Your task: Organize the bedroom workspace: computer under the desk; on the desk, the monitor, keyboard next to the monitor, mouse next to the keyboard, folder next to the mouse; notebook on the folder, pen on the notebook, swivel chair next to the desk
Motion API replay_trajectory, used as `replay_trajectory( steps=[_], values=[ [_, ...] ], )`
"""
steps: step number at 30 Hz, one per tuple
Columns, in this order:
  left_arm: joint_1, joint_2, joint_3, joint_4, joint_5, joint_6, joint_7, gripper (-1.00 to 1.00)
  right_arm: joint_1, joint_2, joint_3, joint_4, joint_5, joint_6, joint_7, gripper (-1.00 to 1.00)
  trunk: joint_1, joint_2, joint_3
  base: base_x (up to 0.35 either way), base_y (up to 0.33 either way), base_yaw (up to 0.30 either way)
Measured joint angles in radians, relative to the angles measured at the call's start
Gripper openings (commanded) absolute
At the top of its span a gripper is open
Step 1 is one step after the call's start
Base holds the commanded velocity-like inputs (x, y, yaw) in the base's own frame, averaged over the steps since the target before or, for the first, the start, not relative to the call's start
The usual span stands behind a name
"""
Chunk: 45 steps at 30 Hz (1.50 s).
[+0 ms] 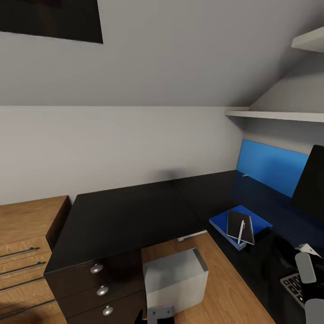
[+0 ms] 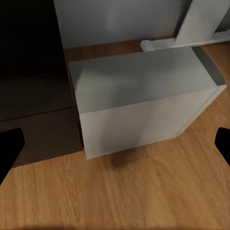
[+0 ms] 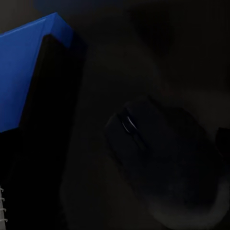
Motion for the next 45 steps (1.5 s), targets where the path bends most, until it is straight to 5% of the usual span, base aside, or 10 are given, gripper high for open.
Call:
replay_trajectory(
  steps=[9,39,45],
  values=[
    [0.0,-0.005,0.001,0.0,0.002,-0.001,0.0,1.0,0.0,0.0,0.0,0.0,0.0,0.0,0.0,1.0,0.019,-0.035,-0.016,0.0,0.0,0.0],
    [0.0,-0.007,0.002,0.0,0.0,-0.001,0.0,1.0,0.0,0.003,0.002,0.003,-0.001,0.001,0.001,1.0,0.019,-0.035,-0.016,0.0,0.0,0.0],
    [0.0,-0.007,0.002,0.0,0.0,-0.002,0.0,1.0,0.0,0.003,0.04,0.003,-0.002,0.001,0.0,1.0,0.019,-0.035,-0.016,0.0,0.0,0.0]
  ],
)
